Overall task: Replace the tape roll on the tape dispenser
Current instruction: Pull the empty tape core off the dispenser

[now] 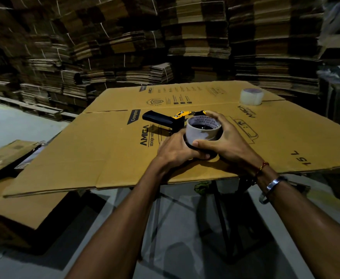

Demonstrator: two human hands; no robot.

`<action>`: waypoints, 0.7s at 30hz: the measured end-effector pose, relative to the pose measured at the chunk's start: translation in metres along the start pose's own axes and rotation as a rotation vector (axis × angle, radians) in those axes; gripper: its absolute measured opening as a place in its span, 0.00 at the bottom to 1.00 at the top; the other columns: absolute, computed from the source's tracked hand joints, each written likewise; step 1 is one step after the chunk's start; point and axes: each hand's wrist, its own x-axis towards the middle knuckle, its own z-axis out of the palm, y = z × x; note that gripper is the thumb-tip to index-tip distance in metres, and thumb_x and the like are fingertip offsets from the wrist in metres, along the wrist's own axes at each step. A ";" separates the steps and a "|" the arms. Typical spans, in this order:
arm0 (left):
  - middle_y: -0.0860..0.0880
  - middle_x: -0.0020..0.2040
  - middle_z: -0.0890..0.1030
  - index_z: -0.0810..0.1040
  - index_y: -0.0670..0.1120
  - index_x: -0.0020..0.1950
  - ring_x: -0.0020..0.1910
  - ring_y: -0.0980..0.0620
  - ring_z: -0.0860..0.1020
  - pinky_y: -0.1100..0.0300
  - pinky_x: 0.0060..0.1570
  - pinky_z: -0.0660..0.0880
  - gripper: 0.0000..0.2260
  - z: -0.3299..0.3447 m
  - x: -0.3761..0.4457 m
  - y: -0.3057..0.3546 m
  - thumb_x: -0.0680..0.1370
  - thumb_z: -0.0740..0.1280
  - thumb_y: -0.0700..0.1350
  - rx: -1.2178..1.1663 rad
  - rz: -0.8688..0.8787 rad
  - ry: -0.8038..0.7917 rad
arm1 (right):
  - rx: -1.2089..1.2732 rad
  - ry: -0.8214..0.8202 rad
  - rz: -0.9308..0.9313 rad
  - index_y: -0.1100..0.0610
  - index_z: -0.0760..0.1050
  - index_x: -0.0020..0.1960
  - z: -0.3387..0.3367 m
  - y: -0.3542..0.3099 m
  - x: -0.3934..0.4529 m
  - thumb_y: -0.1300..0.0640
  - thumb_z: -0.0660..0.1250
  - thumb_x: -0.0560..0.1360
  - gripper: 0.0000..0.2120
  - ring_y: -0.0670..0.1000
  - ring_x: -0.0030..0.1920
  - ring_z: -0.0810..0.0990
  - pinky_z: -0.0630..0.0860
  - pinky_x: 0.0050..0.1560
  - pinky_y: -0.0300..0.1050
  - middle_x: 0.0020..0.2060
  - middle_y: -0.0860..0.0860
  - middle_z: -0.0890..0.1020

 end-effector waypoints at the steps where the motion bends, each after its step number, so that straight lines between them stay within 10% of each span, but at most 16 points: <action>1: 0.55 0.56 0.83 0.76 0.56 0.65 0.56 0.51 0.80 0.46 0.58 0.77 0.40 0.000 0.000 0.000 0.55 0.78 0.64 0.001 0.006 -0.002 | 0.006 -0.001 -0.003 0.48 0.64 0.77 -0.001 0.000 0.000 0.44 0.84 0.60 0.51 0.46 0.68 0.76 0.74 0.71 0.53 0.70 0.47 0.76; 7: 0.55 0.56 0.83 0.75 0.56 0.65 0.54 0.53 0.80 0.47 0.57 0.78 0.39 -0.001 0.000 0.000 0.55 0.78 0.64 0.004 0.012 -0.007 | 0.021 -0.036 -0.018 0.50 0.67 0.75 -0.006 -0.005 0.001 0.55 0.83 0.64 0.43 0.45 0.66 0.78 0.75 0.70 0.51 0.67 0.47 0.78; 21: 0.53 0.57 0.83 0.74 0.56 0.65 0.55 0.49 0.80 0.47 0.58 0.77 0.33 0.001 -0.001 0.001 0.62 0.79 0.59 0.040 0.020 0.023 | 0.015 0.090 -0.032 0.46 0.72 0.70 0.005 -0.002 0.001 0.45 0.84 0.60 0.41 0.46 0.62 0.81 0.78 0.65 0.56 0.61 0.45 0.82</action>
